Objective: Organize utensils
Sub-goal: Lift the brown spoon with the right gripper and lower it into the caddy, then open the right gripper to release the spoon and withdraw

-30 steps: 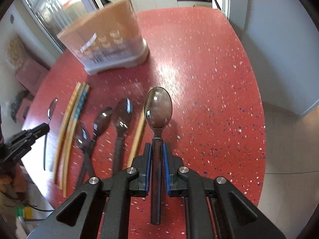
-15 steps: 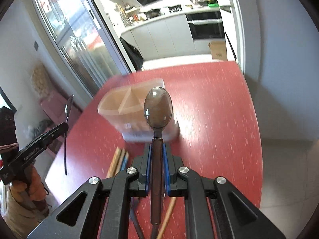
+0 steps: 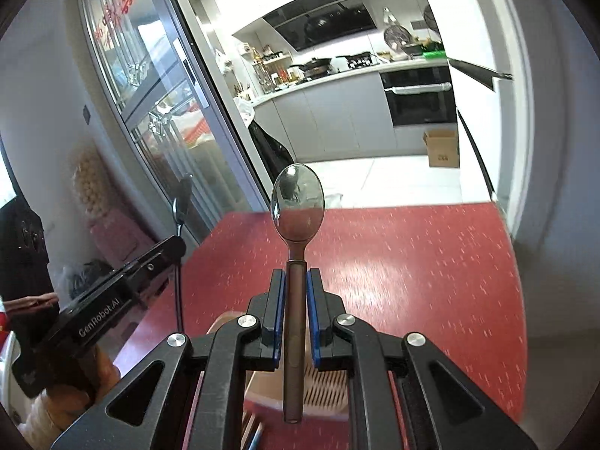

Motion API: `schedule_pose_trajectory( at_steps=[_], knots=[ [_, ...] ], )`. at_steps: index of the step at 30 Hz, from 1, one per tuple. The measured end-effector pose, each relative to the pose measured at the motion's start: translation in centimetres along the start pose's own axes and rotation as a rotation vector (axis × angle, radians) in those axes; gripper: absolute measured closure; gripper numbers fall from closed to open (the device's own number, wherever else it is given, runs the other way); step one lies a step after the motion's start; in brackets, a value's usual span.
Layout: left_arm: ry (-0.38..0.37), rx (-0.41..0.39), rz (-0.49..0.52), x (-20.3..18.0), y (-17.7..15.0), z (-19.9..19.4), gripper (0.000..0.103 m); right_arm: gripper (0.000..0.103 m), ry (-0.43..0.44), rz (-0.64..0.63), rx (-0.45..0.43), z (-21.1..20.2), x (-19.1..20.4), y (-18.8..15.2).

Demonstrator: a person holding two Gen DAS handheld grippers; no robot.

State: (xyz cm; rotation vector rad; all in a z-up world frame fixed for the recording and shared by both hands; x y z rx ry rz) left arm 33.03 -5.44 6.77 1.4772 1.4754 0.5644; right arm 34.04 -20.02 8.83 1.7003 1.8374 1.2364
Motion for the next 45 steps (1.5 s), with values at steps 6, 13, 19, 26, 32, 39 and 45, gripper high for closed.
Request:
schedule_pose_trajectory(
  at_steps=[6,13,19,26,32,39,45],
  knots=[
    [0.025,-0.045,0.030,0.6,-1.8,2.1,0.063,0.091,-0.027,-0.101,-0.037,3.6,0.5,-1.3],
    [0.060,-0.054,0.071,1.2,-4.4,2.4,0.063,0.091,-0.064,-0.239,-0.082,4.8,1.8,-4.4],
    [0.096,-0.073,0.142,0.5,-6.3,1.7,0.063,0.091,-0.062,-0.302,-0.092,4.6,2.8,-6.2],
    [0.106,-0.047,0.174,0.1,-7.5,1.0,0.062,0.090,-0.060,-0.331,-0.058,4.6,3.1,-7.1],
    [0.114,-0.034,0.154,0.8,-7.6,-0.2,0.062,0.078,-0.045,-0.299,-0.022,4.4,2.9,-7.4],
    [0.135,-0.009,0.134,1.3,-7.5,-3.0,0.062,0.063,-0.049,-0.205,-0.021,2.2,2.1,-7.0],
    [0.225,0.133,0.130,3.4,-10.0,-5.8,0.062,0.048,-0.053,-0.107,-0.006,-2.3,1.4,-8.1]
  ],
)
Point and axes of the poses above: each gripper's, at about its wrist camera, not at the fingertips, and z roughly the way its jaws point, x to its left, y to its top, the point moved 4 cm from there along z, roughly the way its jaws point, and after that the axes turned 4 degrees about -z, right-handed, at the moved point
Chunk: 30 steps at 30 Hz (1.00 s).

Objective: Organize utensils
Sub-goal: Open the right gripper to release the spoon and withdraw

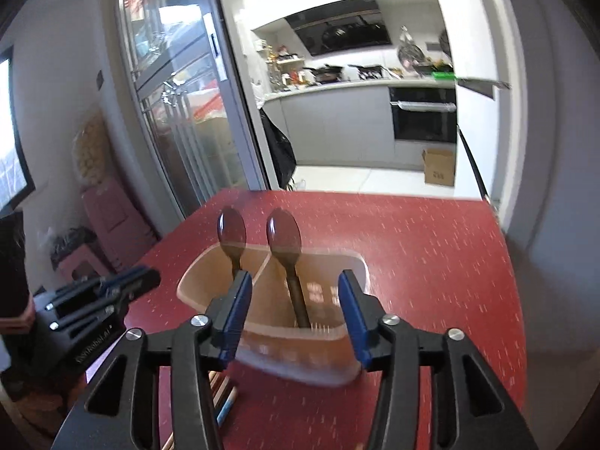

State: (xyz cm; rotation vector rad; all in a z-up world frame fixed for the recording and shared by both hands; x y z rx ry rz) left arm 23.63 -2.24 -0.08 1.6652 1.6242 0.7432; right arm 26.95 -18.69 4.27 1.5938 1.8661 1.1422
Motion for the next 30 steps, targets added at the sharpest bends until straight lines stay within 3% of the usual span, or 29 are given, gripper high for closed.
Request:
schedule_pose_trajectory(
  at_steps=[7,10,14,22,23,24,30],
  knots=[
    [0.059,0.172,-0.044,3.0,-6.5,-2.1,0.062,0.040,-0.035,0.101,0.127,-3.5,-0.9,-5.7],
    [0.079,0.197,-0.041,3.3,-8.9,-3.1,0.062,0.039,-0.061,0.155,0.188,-4.5,-1.5,-8.4],
    [0.049,0.230,-0.069,3.4,-10.9,-4.1,0.062,0.036,-0.099,0.210,0.245,-5.6,-2.4,-11.2],
    [0.028,0.247,-0.076,3.4,-12.9,-5.4,0.062,0.033,-0.139,0.279,0.293,-7.6,-3.2,-15.2],
    [0.025,0.252,-0.079,3.5,-13.1,-5.5,0.050,0.033,-0.145,0.289,0.292,-7.9,-3.3,-15.4],
    [0.025,0.255,-0.081,3.6,-13.1,-5.5,0.003,0.032,-0.147,0.296,0.291,-8.1,-3.4,-15.5],
    [0.051,0.216,-0.071,3.8,-13.2,-6.9,0.000,0.028,-0.166,0.316,0.304,-8.6,-3.5,-15.9]
  ],
)
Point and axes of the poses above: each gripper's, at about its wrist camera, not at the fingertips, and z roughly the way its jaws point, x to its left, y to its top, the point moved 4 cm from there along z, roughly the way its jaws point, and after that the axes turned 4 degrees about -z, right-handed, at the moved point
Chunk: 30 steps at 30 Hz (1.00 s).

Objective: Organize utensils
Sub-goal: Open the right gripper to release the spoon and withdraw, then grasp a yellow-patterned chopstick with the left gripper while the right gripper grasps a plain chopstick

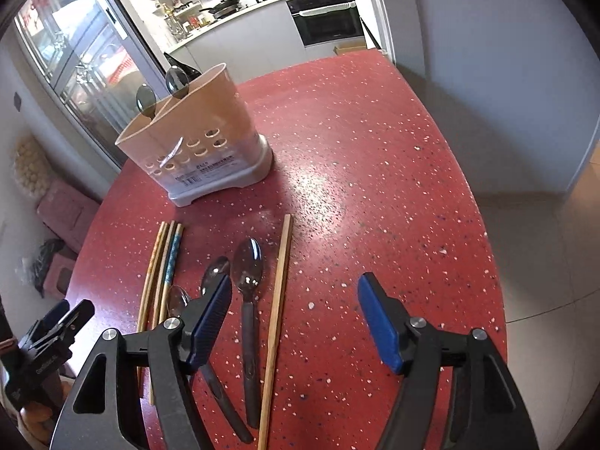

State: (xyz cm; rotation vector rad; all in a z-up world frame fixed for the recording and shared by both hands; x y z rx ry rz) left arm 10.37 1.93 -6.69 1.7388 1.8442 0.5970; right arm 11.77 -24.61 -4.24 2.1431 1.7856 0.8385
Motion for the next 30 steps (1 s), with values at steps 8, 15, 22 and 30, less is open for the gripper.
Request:
schedule_pose_trajectory(
  at_steps=[8,15,22,30],
  knots=[
    [0.022,0.015,-0.007,1.2,-0.8,0.1,0.000,0.000,0.040,-0.004,-0.017,-0.6,0.5,-0.7],
    [0.041,0.023,0.001,1.7,-1.3,0.4,0.000,0.000,0.017,-0.014,-0.002,-1.0,0.7,-1.2],
    [0.014,0.123,-0.020,3.1,-3.0,2.5,0.000,0.000,-0.043,-0.010,0.062,-0.8,0.0,-2.5],
    [-0.011,0.173,-0.006,2.2,-3.2,4.4,0.000,0.000,-0.084,-0.015,0.159,1.1,-0.7,-4.3]
  ],
)
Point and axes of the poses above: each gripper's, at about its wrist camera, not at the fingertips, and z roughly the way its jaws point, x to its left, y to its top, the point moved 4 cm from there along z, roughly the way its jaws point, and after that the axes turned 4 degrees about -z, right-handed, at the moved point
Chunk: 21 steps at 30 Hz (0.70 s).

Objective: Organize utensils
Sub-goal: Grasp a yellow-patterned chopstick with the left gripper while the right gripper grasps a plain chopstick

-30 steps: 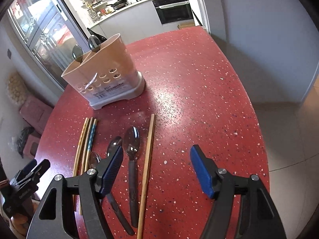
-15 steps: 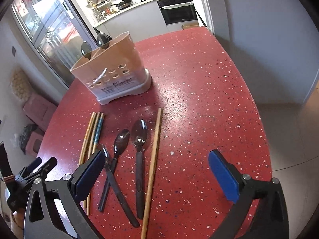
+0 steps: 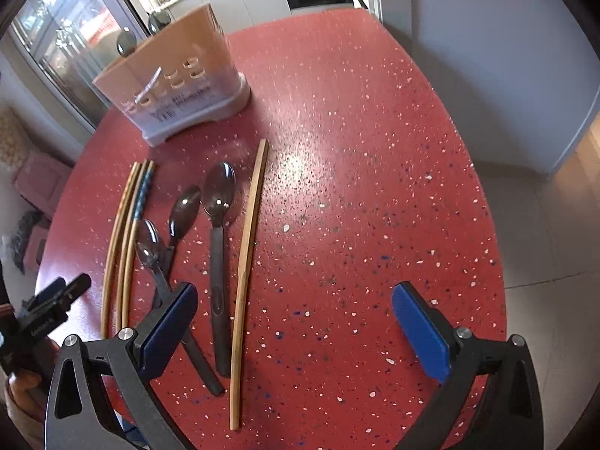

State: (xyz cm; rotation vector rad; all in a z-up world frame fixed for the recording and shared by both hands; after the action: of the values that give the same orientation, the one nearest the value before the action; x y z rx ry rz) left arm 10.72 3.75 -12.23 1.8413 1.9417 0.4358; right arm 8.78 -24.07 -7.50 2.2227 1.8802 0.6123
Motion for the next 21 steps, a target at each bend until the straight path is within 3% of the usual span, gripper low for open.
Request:
schedule_pose_trajectory(
  at_steps=[5,8,12,21],
  knots=[
    [0.011,-0.004,0.045,-0.7,1.3,0.9,0.000,0.001,-0.019,-0.013,0.002,0.4,0.4,0.4],
    [0.006,0.004,0.060,-0.9,1.8,1.6,0.000,0.011,-0.033,-0.016,0.004,0.7,0.7,0.9],
    [0.027,0.010,0.079,-1.3,2.4,2.4,0.000,0.016,-0.023,-0.015,0.013,1.1,1.0,1.2],
    [0.006,0.012,0.089,-2.2,3.2,3.5,0.000,0.016,-0.024,-0.018,0.016,1.6,1.3,1.6]
  ],
)
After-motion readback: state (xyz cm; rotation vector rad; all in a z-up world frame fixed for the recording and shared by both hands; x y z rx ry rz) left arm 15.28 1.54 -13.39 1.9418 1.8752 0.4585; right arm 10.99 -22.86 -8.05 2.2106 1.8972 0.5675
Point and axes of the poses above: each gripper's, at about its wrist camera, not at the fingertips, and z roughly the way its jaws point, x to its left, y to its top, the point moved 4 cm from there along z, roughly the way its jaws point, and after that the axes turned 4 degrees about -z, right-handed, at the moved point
